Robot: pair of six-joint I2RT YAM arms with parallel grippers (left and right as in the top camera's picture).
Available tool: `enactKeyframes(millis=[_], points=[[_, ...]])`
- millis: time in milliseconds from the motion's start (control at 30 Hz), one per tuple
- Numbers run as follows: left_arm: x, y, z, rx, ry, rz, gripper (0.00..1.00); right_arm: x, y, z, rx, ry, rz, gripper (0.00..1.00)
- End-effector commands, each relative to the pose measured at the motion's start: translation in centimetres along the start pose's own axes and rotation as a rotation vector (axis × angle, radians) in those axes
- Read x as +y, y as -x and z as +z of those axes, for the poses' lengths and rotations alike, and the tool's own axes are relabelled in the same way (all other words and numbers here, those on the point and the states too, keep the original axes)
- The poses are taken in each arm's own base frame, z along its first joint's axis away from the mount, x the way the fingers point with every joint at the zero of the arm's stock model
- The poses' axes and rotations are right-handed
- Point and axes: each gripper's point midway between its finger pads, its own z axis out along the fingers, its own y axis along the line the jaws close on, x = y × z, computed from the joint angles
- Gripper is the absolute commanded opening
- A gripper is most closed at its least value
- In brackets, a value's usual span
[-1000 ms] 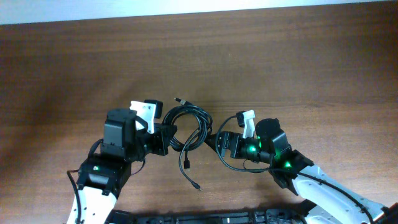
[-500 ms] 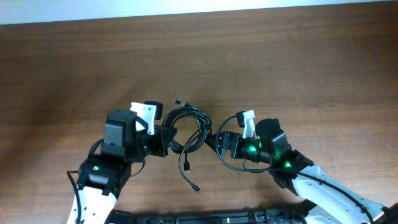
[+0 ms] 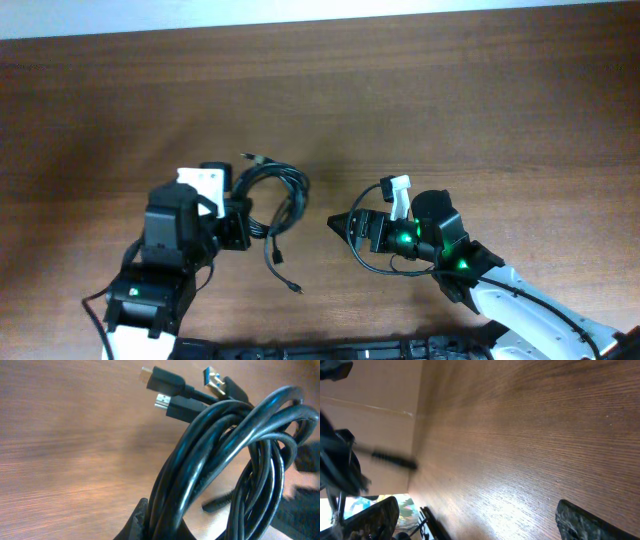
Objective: Untangle cables
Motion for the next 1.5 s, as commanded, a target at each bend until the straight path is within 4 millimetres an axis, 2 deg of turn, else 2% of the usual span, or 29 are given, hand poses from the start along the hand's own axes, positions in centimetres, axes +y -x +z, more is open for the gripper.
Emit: enactKeyframes(millis=[0, 133, 200, 267, 333, 367, 400, 500, 667, 767, 867, 967, 1100, 1333, 1467], points=[[1.8, 1.7, -1.2, -0.069, 0.102, -0.059, 0.0, 0.8, 0.4, -0.1, -0.008, 0.019, -0.024, 0.98], [2.1, 1.0, -0.4, -0.032, 0.11, -0.185, 0.0, 0.2, 1.9, -0.2, -0.084, -0.024, -0.035, 0.99], [2.4, 0.6, 0.2, -0.003, 0.119, -0.222, 0.0, 3.0, 2.8, -0.4, -0.112, 0.084, -0.194, 1.0], [2.6, 0.2, 0.9, 0.024, 0.13, -0.246, 0.0, 5.2, 3.2, -0.6, -0.096, 0.152, -0.234, 0.96], [2.8, 0.0, 1.4, 0.04, 0.135, -0.268, 0.0, 7.7, 3.2, -0.9, -0.057, 0.23, -0.315, 0.91], [2.8, 0.0, 1.5, 0.043, 0.134, -0.268, 0.0, 8.5, 3.1, -1.0, -0.035, 0.251, -0.345, 0.83], [2.8, 0.0, 1.6, 0.043, 0.134, -0.268, 0.0, 9.6, 2.8, -1.2, -0.003, 0.282, -0.39, 0.74], [2.6, 0.0, 1.6, 0.048, 0.121, -0.268, 0.0, 10.9, 1.8, -1.5, 0.054, 0.344, -0.416, 0.62], [2.3, -0.1, 1.7, 0.055, 0.104, -0.269, 0.0, 12.8, -1.9, -0.8, 0.15, 0.404, -0.455, 0.61], [1.8, -0.2, 1.7, 0.065, 0.076, -0.271, 0.0, 13.8, -4.3, -0.2, 0.189, 0.416, -0.478, 0.58], [1.8, -0.2, 1.7, 0.065, 0.077, -0.271, 0.0, 14.3, -5.5, 0.2, 0.203, 0.417, -0.491, 0.57], [1.8, -0.2, 1.7, 0.064, 0.078, -0.27, 0.0, 13.6, -5.0, 1.1, 0.139, 0.334, -0.485, 0.57], [2.3, 0.0, 1.7, 0.053, 0.105, -0.261, 0.0, 14.8, -6.2, 1.6, 0.108, 0.337, -0.515, 0.56], [1.9, -0.2, 1.7, 0.063, 0.08, -0.263, 0.0, 11.5, -3.1, 3.9, -0.085, 0.103, -0.575, 0.57], [1.8, -0.2, 1.7, 0.065, 0.076, -0.264, 0.0, 11.3, -3.6, 4.2, -0.068, 0.103, -0.575, 0.57]])
